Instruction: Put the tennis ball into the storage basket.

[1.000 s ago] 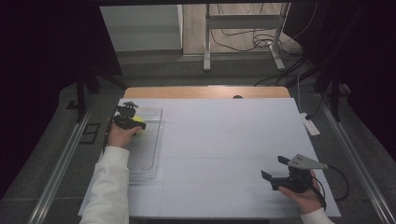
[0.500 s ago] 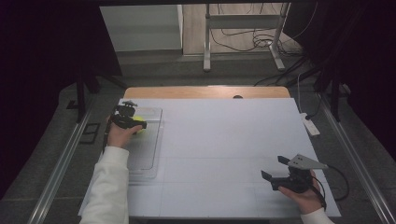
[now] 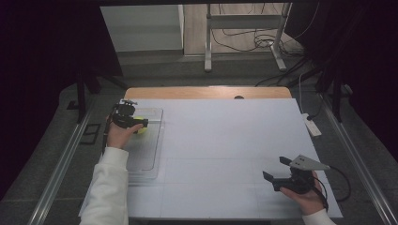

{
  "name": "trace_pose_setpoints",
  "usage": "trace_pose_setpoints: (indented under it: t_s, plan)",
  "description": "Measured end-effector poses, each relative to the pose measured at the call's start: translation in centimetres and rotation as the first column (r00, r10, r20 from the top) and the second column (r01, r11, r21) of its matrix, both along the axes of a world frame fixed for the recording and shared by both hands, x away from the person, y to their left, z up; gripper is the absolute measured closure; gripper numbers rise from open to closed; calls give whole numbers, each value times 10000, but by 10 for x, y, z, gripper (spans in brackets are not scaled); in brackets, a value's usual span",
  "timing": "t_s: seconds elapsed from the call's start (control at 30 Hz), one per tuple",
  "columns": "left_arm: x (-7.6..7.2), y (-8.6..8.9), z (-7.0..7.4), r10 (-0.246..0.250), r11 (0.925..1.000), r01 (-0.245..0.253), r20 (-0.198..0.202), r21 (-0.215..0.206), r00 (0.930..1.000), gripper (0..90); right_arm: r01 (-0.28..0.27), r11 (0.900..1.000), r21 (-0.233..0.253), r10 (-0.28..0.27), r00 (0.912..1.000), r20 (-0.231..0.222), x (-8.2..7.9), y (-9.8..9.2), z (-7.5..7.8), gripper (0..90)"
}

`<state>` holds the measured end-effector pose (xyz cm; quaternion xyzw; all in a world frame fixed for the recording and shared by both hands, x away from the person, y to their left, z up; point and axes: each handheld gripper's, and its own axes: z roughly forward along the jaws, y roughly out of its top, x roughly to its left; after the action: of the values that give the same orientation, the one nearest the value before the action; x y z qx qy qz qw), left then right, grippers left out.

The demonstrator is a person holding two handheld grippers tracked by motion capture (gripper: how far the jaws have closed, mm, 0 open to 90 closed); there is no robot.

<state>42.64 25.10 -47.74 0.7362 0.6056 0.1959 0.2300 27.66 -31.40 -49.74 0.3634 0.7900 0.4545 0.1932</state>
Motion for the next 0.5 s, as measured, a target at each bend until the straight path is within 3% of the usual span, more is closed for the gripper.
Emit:
trace_pose_setpoints:
  t_s: [0.23, 0.5]
  plan:
    - [-2, -4, 3, -224, 9993, 231, 249, -285, 9994, 169, 8, 10000, -4, -8, 10000, -3, 0, 0, 0, 102]
    - [-5, -8, 8, -649, 9931, 707, 637, -933, 9959, 171, 31, 10000, -5, -31, 10000, -22, 0, 0, 0, 102]
